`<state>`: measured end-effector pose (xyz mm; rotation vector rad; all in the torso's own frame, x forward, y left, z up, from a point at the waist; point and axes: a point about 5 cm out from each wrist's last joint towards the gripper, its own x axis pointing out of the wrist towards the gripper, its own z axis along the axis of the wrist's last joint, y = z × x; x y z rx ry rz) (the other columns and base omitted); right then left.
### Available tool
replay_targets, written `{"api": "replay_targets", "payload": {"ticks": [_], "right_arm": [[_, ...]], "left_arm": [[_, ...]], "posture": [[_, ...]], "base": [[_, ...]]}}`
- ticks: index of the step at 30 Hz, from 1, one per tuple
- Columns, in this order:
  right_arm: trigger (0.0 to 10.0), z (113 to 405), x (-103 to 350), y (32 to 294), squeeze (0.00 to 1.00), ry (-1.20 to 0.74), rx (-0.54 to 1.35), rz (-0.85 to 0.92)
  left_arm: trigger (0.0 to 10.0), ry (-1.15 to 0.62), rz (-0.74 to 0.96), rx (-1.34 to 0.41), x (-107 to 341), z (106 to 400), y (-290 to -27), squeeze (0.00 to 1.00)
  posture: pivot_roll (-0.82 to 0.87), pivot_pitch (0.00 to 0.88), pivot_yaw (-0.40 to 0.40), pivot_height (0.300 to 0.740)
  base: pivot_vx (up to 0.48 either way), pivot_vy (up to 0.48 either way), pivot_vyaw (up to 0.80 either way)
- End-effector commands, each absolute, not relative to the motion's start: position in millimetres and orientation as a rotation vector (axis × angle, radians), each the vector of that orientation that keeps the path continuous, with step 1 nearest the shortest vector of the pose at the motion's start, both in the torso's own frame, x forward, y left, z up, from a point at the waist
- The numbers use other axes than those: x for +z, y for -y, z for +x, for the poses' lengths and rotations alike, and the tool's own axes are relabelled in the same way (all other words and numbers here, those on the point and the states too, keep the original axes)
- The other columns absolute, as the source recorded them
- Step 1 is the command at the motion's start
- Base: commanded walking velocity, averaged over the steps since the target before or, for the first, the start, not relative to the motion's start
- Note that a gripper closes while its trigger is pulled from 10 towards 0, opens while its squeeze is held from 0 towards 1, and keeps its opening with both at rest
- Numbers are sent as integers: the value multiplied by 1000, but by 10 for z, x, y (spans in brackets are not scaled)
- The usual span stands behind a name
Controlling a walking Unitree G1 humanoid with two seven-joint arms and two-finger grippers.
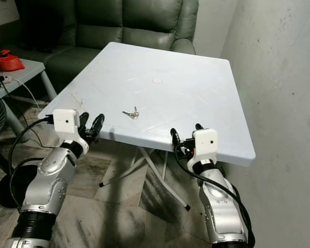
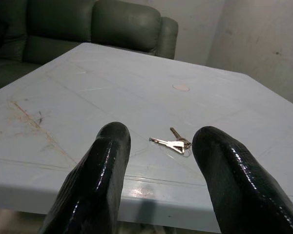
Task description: Hang keys on a hook
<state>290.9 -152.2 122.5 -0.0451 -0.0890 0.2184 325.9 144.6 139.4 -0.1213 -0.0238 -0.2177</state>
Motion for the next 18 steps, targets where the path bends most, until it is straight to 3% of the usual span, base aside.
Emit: {"api": "replay_targets", "payload": {"ticks": [1,18], "right_arm": [[10000,2918,1265,1534,0,107,213,-44],[10000,2913,1267,1531,0,107,217,-44]], "left_arm": [[10000,19,-116,-218,1408,3282,-1441,0],[10000,19,-116,-220,1410,3292,-1429,0]], "posture": [[-98,0,-53,740],[-103,0,-53,740]], "base": [[0,480,0],[0,480,0]]}}
